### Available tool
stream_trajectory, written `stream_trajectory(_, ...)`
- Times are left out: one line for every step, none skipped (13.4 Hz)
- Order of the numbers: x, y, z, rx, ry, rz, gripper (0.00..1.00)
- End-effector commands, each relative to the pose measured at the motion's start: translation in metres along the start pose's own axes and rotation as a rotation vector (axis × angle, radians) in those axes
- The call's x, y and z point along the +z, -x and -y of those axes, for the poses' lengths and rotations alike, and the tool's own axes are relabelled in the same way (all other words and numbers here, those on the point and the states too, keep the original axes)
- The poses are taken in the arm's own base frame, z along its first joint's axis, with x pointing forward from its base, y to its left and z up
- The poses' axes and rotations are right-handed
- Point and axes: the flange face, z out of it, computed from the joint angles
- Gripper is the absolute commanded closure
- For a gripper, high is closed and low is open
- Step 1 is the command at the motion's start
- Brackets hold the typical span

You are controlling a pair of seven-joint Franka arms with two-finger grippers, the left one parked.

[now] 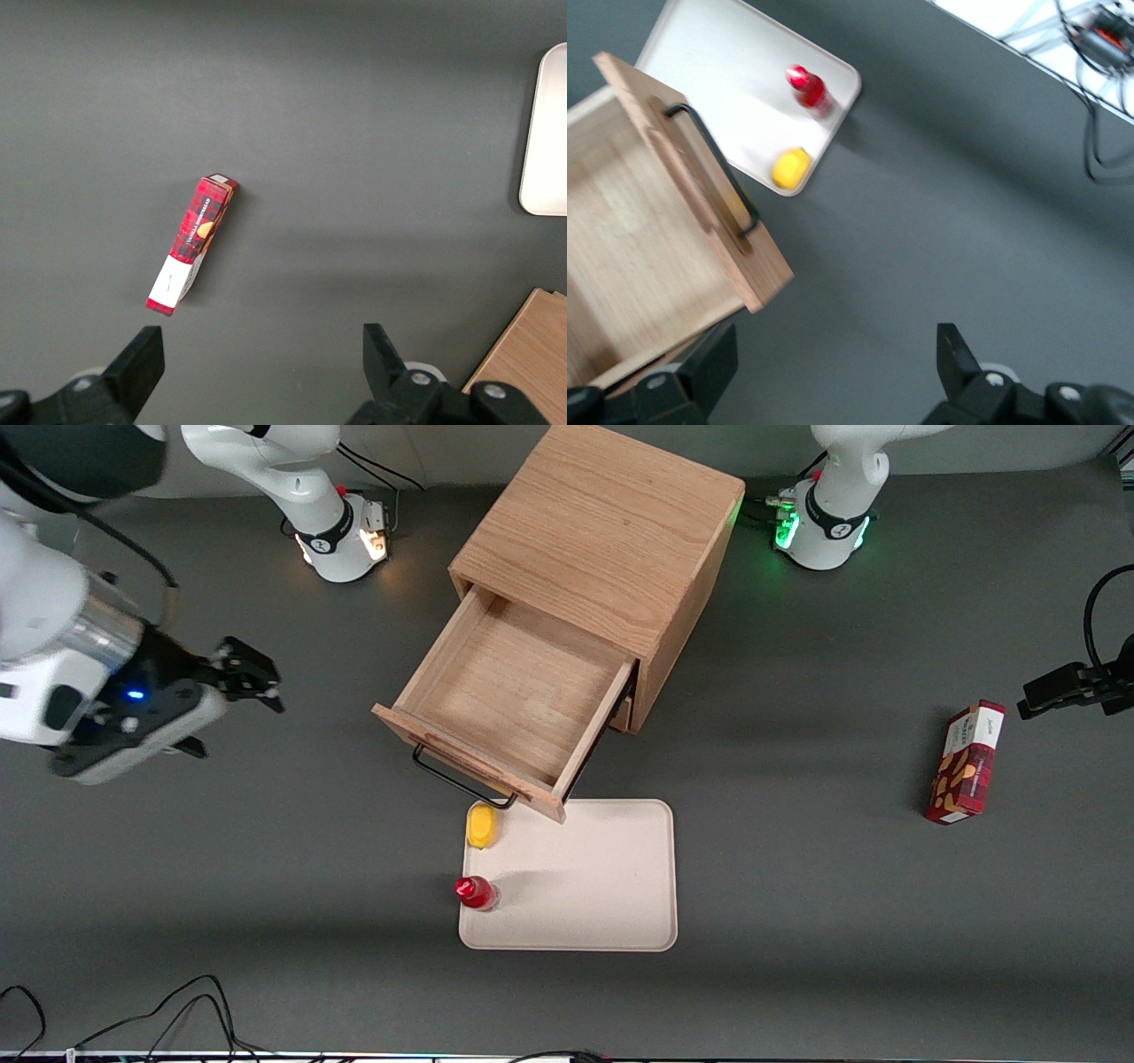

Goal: Open upper drawer

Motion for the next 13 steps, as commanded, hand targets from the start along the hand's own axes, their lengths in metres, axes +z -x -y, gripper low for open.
stream_trajectory(-0.013,0.053,-0.026,0.114,-0.054,0.13,0.0)
stream_trajectory(-0.006,0.066,-0.034,0.156,-0.055,0.18,0.0)
stream_trajectory(0.004,0.081,-0.033,0.258,-0.047,0.216,0.0)
stream_trajectory(0.017,0.093,-0.028,0.388,-0.033,0.246,0.0)
stream_trajectory(0.032,0.101,-0.017,0.477,-0.012,0.258,0.0)
stream_trajectory(0.047,0.11,-0.009,0.515,0.009,0.257,0.0)
stream_trajectory(0.058,0.124,-0.004,0.522,0.019,0.232,0.0)
stream_trajectory(0.062,0.138,0.002,0.523,0.028,0.189,0.0)
stream_trajectory(0.061,0.144,0.005,0.519,0.036,0.168,0.0)
stream_trajectory(0.059,0.142,-0.002,0.534,0.042,0.163,0.0)
stream_trajectory(0.055,0.141,-0.014,0.556,0.04,0.156,0.0)
stream_trajectory(0.051,0.147,-0.035,0.596,0.033,0.148,0.0)
stream_trajectory(0.046,0.152,-0.046,0.616,0.026,0.139,0.0)
